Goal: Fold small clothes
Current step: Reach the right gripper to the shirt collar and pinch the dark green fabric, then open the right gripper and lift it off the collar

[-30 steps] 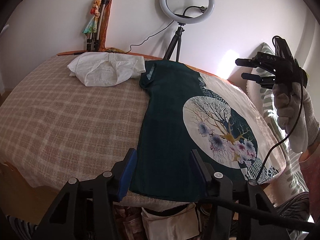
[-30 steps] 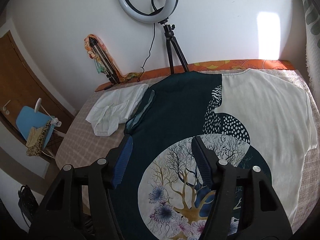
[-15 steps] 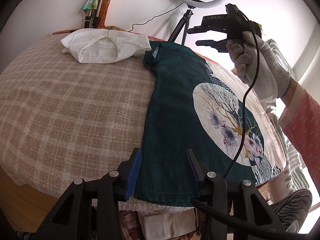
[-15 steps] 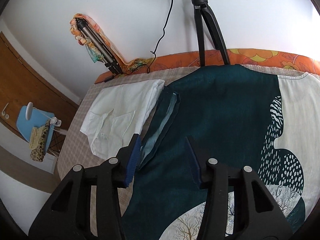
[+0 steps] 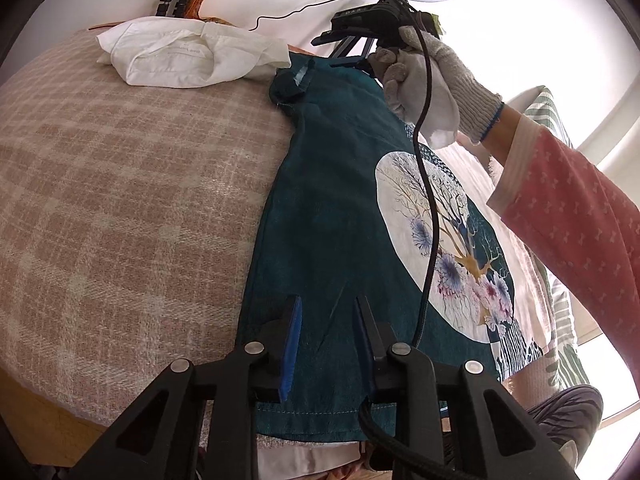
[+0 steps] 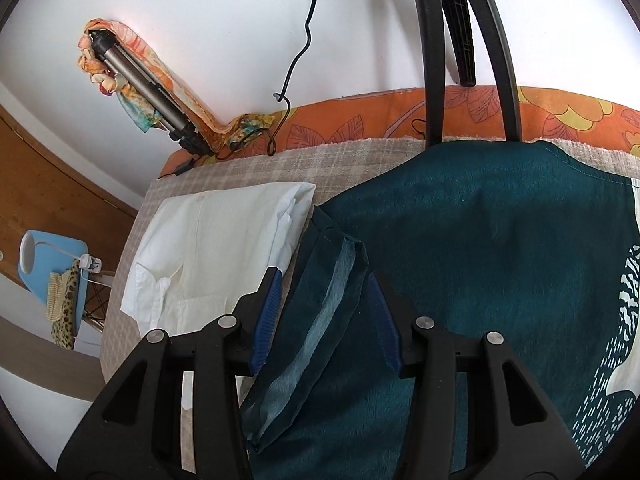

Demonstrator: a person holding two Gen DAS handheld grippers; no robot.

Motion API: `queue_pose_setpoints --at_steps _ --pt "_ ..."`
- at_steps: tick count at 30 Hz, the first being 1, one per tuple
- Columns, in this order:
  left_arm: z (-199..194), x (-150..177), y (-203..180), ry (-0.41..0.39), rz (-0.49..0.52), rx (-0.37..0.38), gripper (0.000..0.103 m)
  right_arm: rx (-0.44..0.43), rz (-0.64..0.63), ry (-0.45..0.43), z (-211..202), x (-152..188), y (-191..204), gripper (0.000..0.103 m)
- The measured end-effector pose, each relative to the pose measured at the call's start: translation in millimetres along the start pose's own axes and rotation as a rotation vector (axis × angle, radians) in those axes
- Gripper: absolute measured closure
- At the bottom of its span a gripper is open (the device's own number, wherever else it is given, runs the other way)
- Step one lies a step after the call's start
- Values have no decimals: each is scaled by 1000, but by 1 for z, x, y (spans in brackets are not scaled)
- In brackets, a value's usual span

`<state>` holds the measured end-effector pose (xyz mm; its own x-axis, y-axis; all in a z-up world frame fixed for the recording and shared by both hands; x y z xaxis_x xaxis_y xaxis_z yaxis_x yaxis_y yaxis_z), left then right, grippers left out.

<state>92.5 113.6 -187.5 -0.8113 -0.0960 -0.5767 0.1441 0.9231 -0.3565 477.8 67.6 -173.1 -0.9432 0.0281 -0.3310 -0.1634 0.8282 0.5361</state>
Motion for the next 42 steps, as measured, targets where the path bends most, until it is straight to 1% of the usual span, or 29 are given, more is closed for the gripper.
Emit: queue_pose_setpoints --at_steps 1,3,6,8,9,10,11,13,15,16,18,19,20,21,22,23,24,25,27,28,31,34,39,42 --pt "1 0 1 1 -3 -2 83 10 1 -4 5 -3 0 55" --pt "1 -2 2 -1 -5 -9 84 29 1 -2 17 -9 -1 55" --pt "-8 -4 2 -10 31 -81 83 52 -1 16 33 -12 0 54" --pt "-20 -4 4 -29 59 -161 62 59 -11 27 41 -11 2 53" --pt "-24 -4 4 -35 66 -198 58 66 -19 27 43 -11 3 53" --pt "-28 -4 6 -37 69 -223 52 68 -25 28 45 -11 5 52" --pt "-30 -3 8 -36 69 -237 49 68 -30 29 47 -10 7 50" --pt "-26 1 13 -12 65 -245 49 71 -45 25 49 -9 10 45" --pt "-19 6 17 23 54 -246 51 74 -55 27 51 -7 14 45" --pt "-16 8 17 28 50 -243 53 73 -58 30 51 -7 15 45" --pt "-14 8 13 10 69 -244 58 84 -69 39 52 -7 17 45" --pt "-12 7 12 5 78 -241 67 90 -73 42 53 -7 18 46" --pt "-9 8 10 7 79 -216 78 94 -73 44 53 -7 18 47" --pt "-9 6 10 0 73 -198 80 95 -73 45 53 -8 19 51" --pt "-7 5 10 -6 58 -160 93 92 -75 48 54 -8 19 58" --pt "-7 5 11 -5 32 -108 100 92 -80 50 54 -8 19 62" --pt "-7 4 11 -9 6 -77 101 99 -89 50 54 -9 20 71" --pt "-7 4 12 -16 -9 -62 101 114 -101 52 55 -9 20 83" --pt "-9 4 11 -20 -6 -54 103 137 -114 53 55 -10 20 94" --pt "-11 3 10 -25 -4 -52 103 131 -115 50 54 -10 20 96" --pt "-15 0 7 -38 -6 -26 103 114 -127 27 43 -14 19 98" --pt "-18 -4 -4 -44 27 -13 103 104 -127 9 29 -19 16 99" --pt "-18 -13 -34 -47 96 22 103 105 -132 -20 -4 -27 4 99" --pt "-15 -17 -54 -40 137 55 103 129 -132 -38 -26 -31 -9 99"
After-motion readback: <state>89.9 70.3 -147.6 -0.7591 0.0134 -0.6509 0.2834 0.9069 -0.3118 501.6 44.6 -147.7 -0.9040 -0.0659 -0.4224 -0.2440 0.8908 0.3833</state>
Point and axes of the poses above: each gripper's, at about its wrist camera, not at the fingertips, and z roughly the way its jaws point, y to its left, x to its underside, the point moved 4 cm from there along z, roughly the way its jaws point, and after that the axes turned 13 degrees about z, right-handed, at the moved point
